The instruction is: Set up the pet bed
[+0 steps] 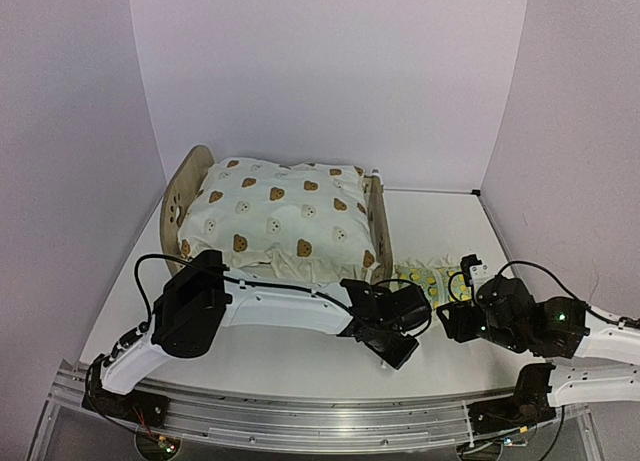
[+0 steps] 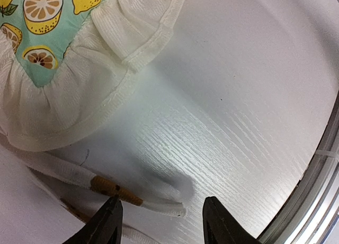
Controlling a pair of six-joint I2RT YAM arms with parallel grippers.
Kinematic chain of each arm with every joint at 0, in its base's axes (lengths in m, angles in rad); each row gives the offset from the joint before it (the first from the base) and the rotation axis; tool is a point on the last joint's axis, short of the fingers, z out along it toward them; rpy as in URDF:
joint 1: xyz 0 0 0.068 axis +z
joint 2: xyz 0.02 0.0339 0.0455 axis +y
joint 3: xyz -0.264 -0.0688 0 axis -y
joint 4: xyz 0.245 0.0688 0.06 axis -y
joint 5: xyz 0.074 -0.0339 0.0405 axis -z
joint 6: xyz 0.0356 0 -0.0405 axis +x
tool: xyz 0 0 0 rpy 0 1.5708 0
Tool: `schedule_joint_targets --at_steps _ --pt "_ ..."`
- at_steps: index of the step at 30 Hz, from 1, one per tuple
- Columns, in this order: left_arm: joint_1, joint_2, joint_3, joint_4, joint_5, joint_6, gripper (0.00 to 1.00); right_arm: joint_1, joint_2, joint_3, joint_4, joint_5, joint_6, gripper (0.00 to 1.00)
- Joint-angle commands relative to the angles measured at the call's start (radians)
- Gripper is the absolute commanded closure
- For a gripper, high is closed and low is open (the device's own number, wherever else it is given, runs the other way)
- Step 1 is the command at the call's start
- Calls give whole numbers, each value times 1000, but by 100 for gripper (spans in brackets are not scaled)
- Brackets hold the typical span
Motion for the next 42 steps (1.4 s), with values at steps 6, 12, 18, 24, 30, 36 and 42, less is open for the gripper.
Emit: schedule_joint_targets --at_steps 6,12,18,24,30,36,42 --pt "-36 16 45 -29 -34 -27 45 4 -35 48 -36 50 -13 44" --pt "-57 47 75 -63 -78 -46 46 4 -48 42 -39 43 -7 44" --pt "-63 86 100 -89 -165 -75 51 4 -60 39 -42 22 -1 44" --pt "-63 93 101 -104 -253 -89 58 4 -58 41 -44 7 0 44" --pt "-63 97 74 -81 -307 -96 73 5 -43 37 -44 -2 -1 44" --pt "-62 68 -11 6 -339 -94 93 4 -23 42 -44 -6 -7 45" --pt "-66 -23 -129 135 -281 -51 100 3 -13 50 -43 5 -10 45"
